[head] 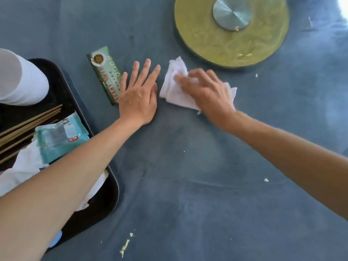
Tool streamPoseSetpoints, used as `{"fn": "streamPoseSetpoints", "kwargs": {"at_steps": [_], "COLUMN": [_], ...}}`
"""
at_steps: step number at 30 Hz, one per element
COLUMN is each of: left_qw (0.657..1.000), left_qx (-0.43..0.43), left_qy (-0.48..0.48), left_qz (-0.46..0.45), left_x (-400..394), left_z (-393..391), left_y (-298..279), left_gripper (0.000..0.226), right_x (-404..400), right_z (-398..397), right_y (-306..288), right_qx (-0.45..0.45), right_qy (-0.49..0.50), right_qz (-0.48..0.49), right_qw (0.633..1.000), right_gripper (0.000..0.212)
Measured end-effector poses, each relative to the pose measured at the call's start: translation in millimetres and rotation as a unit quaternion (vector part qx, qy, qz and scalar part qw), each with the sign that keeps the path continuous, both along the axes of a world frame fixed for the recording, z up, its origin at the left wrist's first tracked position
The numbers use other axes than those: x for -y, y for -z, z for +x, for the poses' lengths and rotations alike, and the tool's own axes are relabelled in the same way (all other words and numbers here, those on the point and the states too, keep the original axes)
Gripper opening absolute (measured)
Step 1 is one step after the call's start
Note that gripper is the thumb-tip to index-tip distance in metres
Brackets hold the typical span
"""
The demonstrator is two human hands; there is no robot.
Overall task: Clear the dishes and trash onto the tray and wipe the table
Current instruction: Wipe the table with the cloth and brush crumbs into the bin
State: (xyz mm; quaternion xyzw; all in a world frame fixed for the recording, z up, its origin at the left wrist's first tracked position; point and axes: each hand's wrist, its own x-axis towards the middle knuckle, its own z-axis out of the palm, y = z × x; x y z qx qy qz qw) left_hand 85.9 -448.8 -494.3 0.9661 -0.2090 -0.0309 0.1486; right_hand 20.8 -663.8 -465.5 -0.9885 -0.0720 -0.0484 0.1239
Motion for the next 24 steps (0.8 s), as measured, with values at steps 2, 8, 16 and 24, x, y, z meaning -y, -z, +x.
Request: {"fn": "streamPoseSetpoints", "kwargs": {"at_steps": [2,8,16,24], "left_qw": [1.0,0.999,0.998,0.999], "left_qx": [-0.004,-0.018,-0.044,0.025], "left_qy": [0.005,0.028,0.032,0.012], "left_qz": [-0.003,-0.003,-0.039,-0.033], "left_x": [-6.4,-16.4,32.6,29.2], "left_z": [8.0,30.1,-33.6,-27.2], "left_y": [0.1,-8.0,-14.6,-0.8], "left_gripper": [0.051,0.051,0.053,0.05], "right_x": [-38.0,-73.2,111.4,97.8], "right_z": [-81.5,-185.5,57.7,63.0], "right_y": [10.9,-10.5,-47.0,-12.7], "right_qx": [-0.004,-0.008,0.066,-0.021], "right_qy": [-0.084,-0.218,0.192,0.21], "right_qz": [0.038,0.111,0.058,0.004], "right_qw": [0.996,0.97,0.978,0.977], "right_gripper": [0.056,0.051,0.043,0.048]}}
